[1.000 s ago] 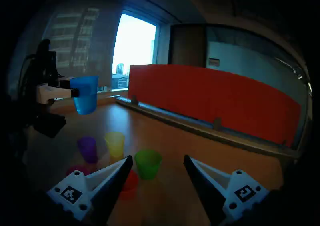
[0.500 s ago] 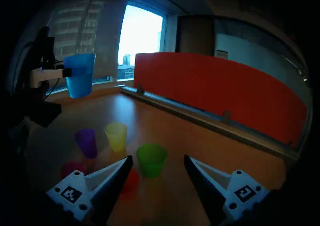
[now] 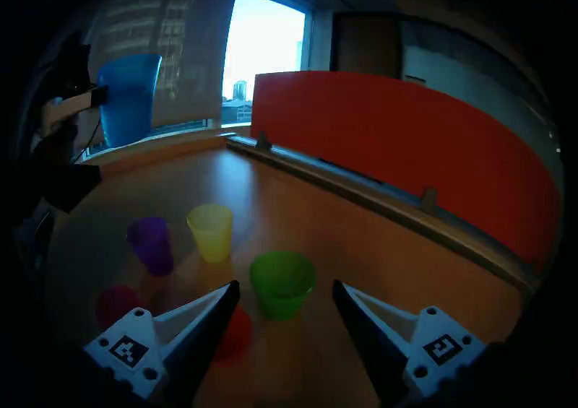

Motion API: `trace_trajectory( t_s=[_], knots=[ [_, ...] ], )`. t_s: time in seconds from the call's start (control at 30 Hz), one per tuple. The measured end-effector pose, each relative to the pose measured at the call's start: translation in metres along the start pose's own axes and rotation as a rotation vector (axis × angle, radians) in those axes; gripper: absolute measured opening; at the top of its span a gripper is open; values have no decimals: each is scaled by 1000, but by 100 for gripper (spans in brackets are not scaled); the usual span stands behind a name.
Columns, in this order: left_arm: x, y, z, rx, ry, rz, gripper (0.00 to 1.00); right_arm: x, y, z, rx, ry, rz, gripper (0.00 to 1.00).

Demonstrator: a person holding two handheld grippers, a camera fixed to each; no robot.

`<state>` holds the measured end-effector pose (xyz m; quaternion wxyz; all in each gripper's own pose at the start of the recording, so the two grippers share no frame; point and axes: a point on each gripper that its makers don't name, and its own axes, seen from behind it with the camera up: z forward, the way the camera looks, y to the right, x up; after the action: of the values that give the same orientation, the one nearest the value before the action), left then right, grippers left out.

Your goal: Pour water

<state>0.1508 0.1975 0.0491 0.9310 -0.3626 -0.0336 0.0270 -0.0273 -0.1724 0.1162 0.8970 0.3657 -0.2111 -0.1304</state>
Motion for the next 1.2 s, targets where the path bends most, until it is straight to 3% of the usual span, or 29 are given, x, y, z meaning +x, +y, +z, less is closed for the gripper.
trace_trajectory(
  t_s=[1.2],
  knots=[
    [2, -9, -12, 9, 8, -19, 82, -16, -2, 49, 45, -138, 3, 99]
  ],
)
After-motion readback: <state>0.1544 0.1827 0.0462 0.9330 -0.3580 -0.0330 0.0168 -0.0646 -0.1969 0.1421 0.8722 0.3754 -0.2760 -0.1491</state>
